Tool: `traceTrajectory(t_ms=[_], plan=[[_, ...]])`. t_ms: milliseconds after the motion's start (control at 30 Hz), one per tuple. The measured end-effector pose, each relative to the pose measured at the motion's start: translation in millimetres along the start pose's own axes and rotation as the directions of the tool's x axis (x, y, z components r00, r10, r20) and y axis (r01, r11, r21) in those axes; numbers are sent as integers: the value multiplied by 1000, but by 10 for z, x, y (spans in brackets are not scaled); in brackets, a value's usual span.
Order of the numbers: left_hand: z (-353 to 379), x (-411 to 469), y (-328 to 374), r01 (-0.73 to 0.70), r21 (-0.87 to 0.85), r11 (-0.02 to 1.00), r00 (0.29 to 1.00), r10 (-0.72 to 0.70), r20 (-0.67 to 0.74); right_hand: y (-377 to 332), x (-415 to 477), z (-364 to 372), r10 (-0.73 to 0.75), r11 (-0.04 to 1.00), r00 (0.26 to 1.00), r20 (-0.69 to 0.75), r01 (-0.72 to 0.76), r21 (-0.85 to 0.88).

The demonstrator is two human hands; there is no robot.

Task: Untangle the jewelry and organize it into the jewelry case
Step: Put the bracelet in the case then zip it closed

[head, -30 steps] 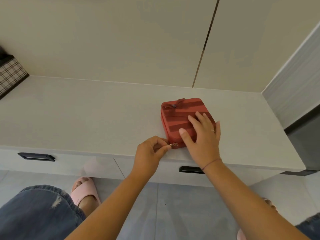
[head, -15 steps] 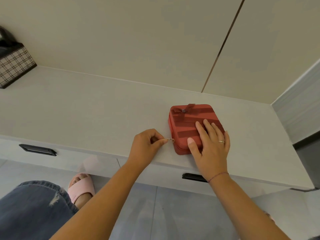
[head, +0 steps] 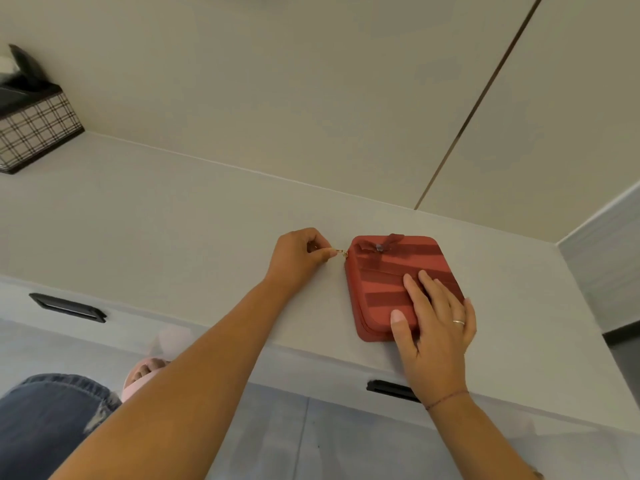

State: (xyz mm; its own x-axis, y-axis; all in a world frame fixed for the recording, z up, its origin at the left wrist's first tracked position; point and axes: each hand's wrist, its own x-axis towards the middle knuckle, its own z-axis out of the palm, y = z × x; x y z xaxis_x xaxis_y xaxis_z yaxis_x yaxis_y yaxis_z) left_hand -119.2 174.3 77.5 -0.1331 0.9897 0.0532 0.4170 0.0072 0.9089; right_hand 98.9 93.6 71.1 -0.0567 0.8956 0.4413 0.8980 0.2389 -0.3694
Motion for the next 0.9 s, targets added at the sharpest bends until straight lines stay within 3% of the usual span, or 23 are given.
traceTrajectory(t_ms=[200,333,433,600,900], plan=[[-20,-91,-78,0,-21,1000,1000,0,26,170,154,-30,-49,992,997,59,41,117],[15,-158,-91,6,-35,999,1000,-6,8,170,285,-64,191,945,975,110,-213,249],[30,-167,-98,20,-63,998,1000,-22,-19,127,376,-95,406,746,895,185,-441,499],[28,-98,-68,25,-53,998,999,-27,-31,268,396,-36,566,410,779,268,-549,729],[121,136,36,52,-15,999,996,-53,-65,481,409,26,447,432,837,316,-511,743]])
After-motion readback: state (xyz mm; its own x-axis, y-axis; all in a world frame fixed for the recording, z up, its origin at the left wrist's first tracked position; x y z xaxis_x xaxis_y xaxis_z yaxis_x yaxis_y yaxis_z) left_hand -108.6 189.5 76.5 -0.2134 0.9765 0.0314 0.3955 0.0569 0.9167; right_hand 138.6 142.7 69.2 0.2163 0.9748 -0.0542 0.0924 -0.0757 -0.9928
